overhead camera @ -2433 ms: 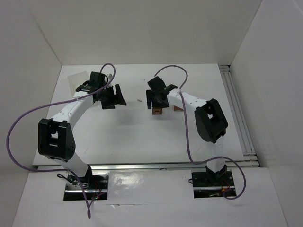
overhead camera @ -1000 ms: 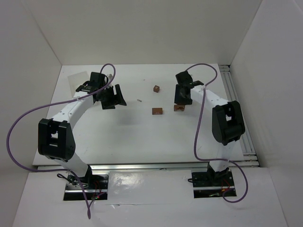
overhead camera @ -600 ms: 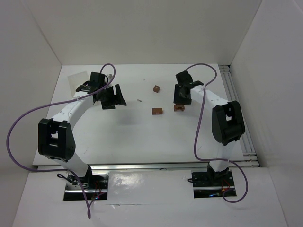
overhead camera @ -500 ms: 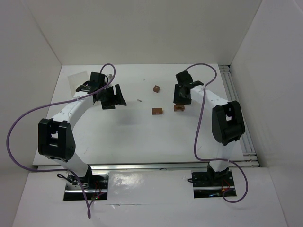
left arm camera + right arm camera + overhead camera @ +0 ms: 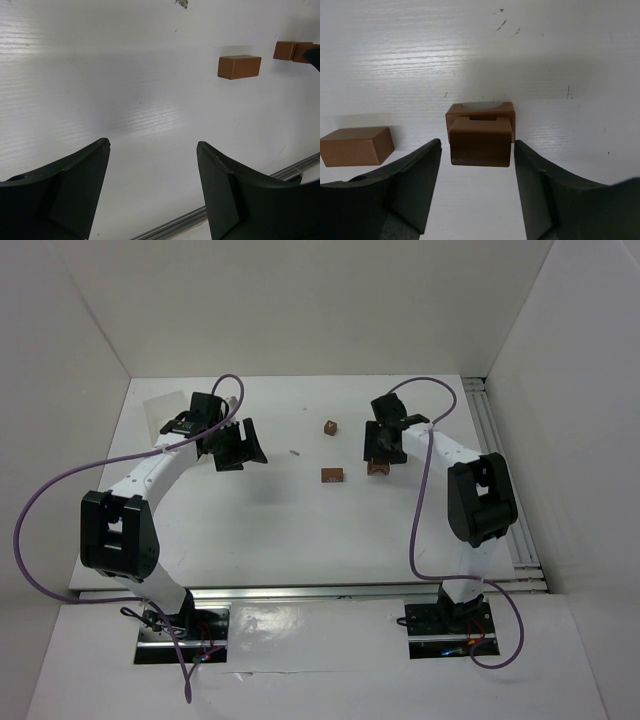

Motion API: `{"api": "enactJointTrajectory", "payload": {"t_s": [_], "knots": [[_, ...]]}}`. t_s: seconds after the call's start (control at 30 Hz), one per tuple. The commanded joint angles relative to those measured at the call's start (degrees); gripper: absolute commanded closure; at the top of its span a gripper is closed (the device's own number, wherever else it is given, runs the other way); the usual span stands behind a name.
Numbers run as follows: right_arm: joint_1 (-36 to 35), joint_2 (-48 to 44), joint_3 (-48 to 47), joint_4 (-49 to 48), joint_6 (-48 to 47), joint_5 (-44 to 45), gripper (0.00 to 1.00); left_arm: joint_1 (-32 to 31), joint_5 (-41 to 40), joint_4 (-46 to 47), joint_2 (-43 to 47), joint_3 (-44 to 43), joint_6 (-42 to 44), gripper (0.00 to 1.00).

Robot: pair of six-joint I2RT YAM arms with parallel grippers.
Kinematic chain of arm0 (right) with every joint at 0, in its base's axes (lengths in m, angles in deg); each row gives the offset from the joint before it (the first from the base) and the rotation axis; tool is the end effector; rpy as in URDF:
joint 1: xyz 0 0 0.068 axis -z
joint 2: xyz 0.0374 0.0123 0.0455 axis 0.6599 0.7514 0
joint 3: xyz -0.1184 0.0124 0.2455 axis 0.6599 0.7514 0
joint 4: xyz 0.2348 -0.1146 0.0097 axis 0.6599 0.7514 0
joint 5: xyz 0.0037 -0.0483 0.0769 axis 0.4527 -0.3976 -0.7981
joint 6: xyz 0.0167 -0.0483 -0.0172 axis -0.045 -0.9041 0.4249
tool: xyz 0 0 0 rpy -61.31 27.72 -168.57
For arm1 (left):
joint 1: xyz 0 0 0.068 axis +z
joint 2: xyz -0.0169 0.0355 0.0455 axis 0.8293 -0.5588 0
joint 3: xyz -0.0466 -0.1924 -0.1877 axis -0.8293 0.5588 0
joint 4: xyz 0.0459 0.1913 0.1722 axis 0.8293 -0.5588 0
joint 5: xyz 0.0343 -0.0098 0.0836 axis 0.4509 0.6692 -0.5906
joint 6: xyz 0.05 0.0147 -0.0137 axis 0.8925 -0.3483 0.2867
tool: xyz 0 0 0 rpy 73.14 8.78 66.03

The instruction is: Build the wood block tower

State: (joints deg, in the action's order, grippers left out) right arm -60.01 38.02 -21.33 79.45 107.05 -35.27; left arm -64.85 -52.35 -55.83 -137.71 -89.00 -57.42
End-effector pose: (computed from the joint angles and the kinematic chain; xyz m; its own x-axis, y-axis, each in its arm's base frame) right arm 0.3760 0.1210 0.2101 -0.8433 0.0668 -0.5332 0.0566 0.9978 0.0355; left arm 0.3446 -0.0640 0.2687 -0.8288 -0.3339 -0.4489 -0.0772 0.8630 -0.4993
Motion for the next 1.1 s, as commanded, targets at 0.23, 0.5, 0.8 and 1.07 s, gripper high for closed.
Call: {"api": "enactJointTrajectory", "payload": {"t_s": [0.23,0.5,0.8,1.07], "knots": [[0.3,0.2,-1.3,-1.6,-0.6,0.2,0.11,-0.2,1.0,1.3,1.0,-0.3,0.6,0.18],[0.3,1.0,-1.3,-0.4,-1.6,1.4,0.01,-0.8,1.0,1.3,0.4,-0.9,0.6,0.18],[0.3,4.7,-1.3,-1.5,-1.6,0.8,0.01,-0.8,1.0,1.3,-0.1,-0.9,0.6,0.18],[0.3,5.3,-2.3,-2.0,-1.6,1.4,0.11,-0.8,1.0,0.7,-0.1,-1.4,0.6,0.18]]}}
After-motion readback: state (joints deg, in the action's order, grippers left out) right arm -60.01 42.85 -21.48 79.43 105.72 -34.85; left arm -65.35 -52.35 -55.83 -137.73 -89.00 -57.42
